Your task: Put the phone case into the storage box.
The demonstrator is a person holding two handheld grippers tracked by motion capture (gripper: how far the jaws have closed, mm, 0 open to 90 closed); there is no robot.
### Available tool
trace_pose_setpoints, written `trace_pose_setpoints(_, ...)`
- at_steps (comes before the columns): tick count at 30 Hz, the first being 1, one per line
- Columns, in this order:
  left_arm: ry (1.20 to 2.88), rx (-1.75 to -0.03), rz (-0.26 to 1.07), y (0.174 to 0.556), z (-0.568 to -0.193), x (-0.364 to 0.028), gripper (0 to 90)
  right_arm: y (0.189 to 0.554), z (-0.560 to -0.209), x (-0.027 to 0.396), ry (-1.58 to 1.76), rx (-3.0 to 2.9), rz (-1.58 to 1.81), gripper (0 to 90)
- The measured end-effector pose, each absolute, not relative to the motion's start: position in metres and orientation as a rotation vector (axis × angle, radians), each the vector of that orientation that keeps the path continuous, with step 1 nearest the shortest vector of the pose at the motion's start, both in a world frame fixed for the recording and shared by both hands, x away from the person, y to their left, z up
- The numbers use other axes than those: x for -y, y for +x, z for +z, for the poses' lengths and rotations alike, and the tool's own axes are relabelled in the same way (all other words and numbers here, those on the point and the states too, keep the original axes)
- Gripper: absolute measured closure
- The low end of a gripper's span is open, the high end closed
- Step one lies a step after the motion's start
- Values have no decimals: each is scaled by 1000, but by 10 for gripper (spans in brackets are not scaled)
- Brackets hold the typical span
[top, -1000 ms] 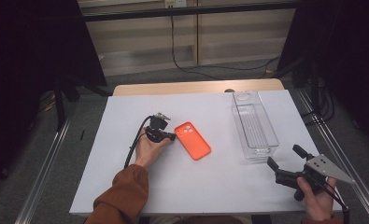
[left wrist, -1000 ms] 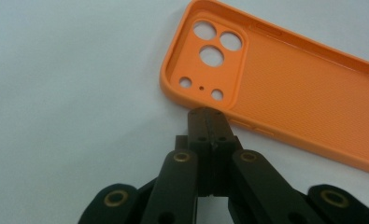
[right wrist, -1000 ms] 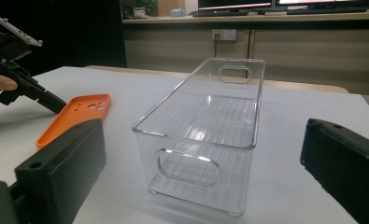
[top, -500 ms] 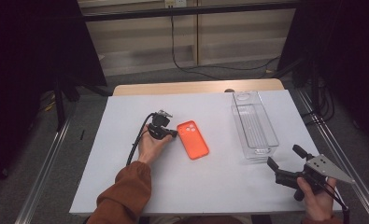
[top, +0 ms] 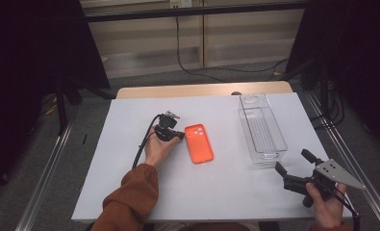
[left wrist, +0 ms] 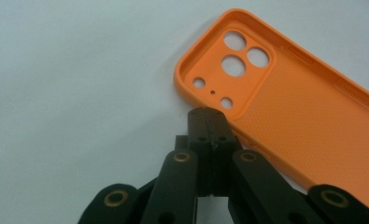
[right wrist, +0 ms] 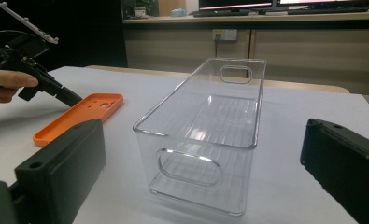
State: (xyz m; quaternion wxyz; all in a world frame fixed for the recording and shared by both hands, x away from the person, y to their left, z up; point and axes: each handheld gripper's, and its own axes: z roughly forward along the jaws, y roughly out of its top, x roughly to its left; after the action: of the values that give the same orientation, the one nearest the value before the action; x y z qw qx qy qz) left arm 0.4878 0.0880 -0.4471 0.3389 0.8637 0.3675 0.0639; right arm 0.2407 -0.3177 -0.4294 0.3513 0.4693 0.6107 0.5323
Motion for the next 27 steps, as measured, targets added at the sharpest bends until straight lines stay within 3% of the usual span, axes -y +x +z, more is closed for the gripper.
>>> trace_pose_setpoints(27, 2267, -944, 225, 507, -447, -71, 900, 241, -430, 318, 1215, -1580, 1383, 0)
